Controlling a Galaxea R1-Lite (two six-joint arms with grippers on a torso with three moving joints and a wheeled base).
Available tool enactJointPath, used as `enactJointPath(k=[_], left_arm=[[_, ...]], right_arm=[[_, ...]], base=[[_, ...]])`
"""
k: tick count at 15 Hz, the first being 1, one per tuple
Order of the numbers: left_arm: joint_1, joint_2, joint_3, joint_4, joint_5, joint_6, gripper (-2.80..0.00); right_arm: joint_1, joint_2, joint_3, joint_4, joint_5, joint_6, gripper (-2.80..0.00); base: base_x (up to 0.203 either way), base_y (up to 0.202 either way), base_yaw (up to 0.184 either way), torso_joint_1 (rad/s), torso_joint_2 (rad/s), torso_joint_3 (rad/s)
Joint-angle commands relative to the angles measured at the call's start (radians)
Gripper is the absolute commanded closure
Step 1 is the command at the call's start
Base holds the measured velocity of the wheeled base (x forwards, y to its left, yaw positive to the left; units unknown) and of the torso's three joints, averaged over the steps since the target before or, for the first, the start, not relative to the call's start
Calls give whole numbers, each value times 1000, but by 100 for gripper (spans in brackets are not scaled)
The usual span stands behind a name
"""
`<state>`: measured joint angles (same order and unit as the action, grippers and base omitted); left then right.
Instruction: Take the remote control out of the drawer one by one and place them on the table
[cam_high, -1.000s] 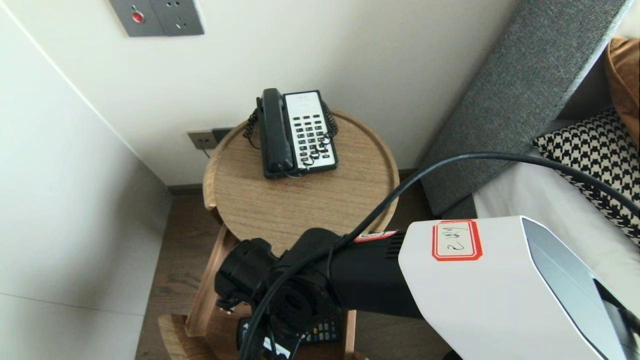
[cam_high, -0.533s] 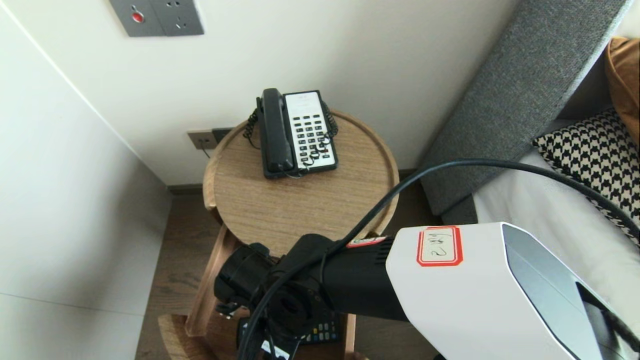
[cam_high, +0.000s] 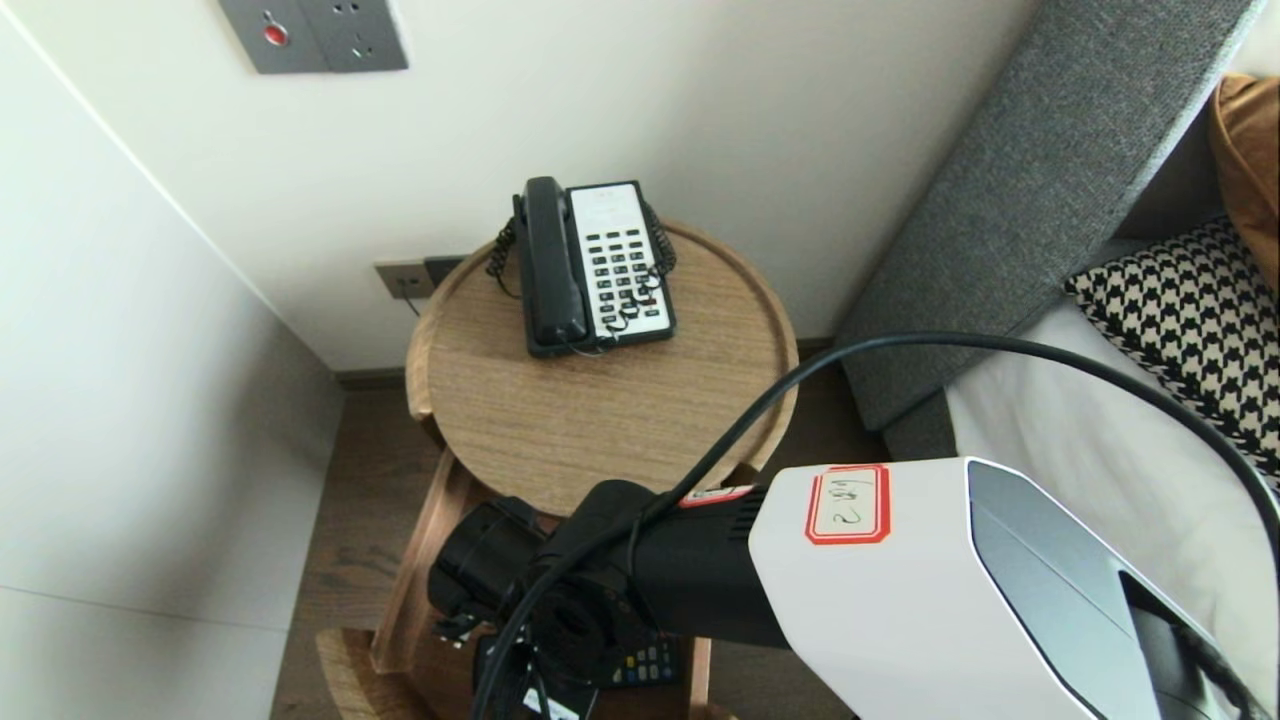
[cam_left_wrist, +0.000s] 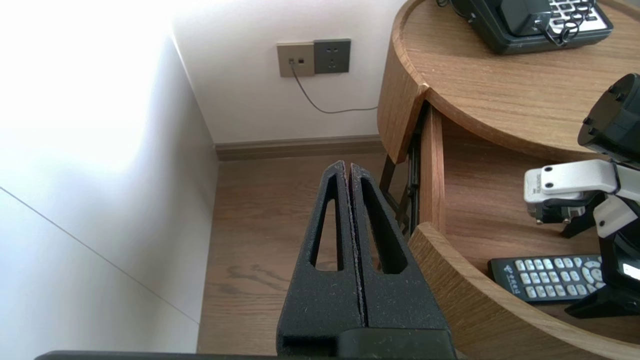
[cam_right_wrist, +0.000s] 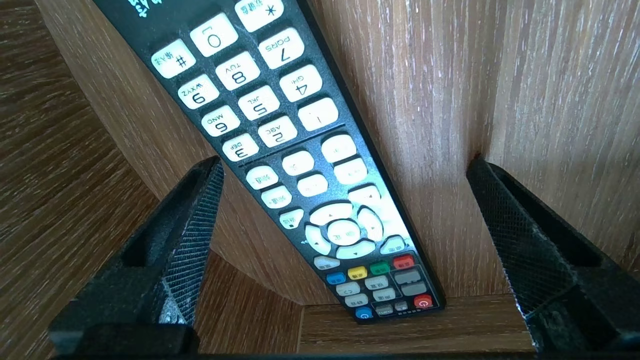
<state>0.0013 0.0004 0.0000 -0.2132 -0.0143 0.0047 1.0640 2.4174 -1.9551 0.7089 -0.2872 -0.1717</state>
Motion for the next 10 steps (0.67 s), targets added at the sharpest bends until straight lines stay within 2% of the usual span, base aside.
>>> enactJointPath(k=[1, 10], left_arm=[[0, -3, 40, -2, 0, 0, 0], [0, -3, 40, -2, 0, 0, 0]], right_arm=[[1, 3, -1, 4, -1, -6, -280], [1, 2, -1, 1, -1, -11, -280]], base=[[0, 0, 0, 0, 0, 0], [0, 0, 0, 0, 0, 0]])
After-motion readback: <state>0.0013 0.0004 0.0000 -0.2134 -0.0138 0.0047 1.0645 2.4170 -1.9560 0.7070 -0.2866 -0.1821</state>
